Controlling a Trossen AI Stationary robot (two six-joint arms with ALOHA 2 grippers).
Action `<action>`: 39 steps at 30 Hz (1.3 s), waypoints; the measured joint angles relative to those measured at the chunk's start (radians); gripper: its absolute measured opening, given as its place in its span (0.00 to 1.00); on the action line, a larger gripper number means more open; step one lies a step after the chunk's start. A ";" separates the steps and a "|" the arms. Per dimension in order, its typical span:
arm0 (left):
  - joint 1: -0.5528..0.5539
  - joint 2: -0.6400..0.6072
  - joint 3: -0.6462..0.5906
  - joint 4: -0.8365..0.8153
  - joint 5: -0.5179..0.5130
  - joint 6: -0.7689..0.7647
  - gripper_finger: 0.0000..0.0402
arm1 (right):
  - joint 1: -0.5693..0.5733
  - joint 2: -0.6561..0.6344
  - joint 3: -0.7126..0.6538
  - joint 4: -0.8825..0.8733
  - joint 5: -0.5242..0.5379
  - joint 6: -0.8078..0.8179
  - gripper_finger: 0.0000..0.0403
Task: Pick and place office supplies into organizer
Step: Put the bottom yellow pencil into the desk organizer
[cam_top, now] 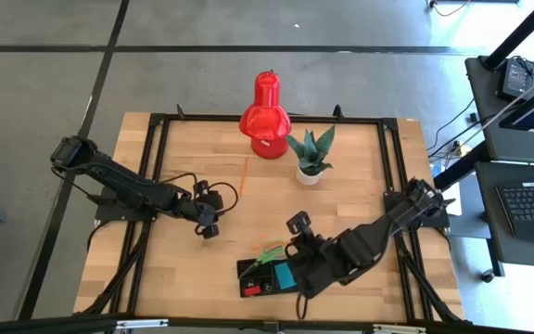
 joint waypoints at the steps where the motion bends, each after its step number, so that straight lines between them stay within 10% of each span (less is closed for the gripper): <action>1: 0.000 0.000 0.000 0.000 0.000 0.000 0.31 | 0.003 0.010 0.021 -0.005 -0.011 0.000 0.06; 39: 0.000 -0.001 -0.098 0.016 -0.011 -0.113 0.31 | -0.034 0.169 0.046 0.079 -0.174 -0.054 0.06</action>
